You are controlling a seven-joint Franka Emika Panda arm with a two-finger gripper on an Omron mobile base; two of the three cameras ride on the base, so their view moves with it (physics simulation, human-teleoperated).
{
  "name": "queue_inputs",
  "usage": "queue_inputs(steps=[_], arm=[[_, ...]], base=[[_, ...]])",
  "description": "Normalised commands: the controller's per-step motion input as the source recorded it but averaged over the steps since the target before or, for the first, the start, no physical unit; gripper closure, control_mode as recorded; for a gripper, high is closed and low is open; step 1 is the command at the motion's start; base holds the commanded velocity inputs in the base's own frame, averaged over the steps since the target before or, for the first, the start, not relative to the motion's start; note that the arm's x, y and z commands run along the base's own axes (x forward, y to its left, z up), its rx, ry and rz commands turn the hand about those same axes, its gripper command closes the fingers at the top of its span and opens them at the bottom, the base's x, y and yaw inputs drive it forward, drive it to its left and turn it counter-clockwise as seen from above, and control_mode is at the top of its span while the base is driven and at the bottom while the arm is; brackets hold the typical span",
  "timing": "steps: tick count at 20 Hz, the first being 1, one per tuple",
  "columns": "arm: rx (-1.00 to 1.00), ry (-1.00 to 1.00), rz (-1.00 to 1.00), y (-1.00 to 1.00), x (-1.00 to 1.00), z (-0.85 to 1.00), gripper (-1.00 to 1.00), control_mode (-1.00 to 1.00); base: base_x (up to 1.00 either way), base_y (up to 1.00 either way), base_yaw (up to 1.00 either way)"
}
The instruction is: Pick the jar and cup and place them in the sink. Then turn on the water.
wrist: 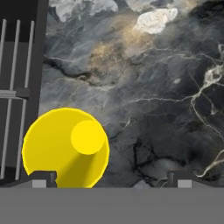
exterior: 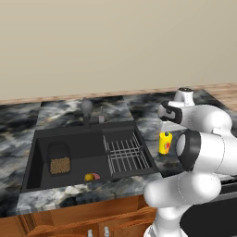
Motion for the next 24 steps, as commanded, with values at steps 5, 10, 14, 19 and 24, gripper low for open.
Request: queue_inputs(steps=[5,10,14,19,24], arm=[[0.0,0.0,0.0,0.0,0.06,-0.03,-1.0,-1.0],[0.0,0.0,0.0,0.0,0.11,-0.06,-1.0,-1.0],[0.0,0.0,0.0,0.0,0.07,-0.1,-1.0,-1.0],[0.0,0.0,0.0,0.0,0.04,-0.14,-1.0,-1.0],[0.0,0.0,0.0,0.0,0.0,-0.16,-1.0,-1.0]], base=[[0.0,0.0,0.0],[0.0,0.0,0.0],[0.0,0.0,0.0],[0.0,0.0,0.0],[0.0,0.0,0.0]])
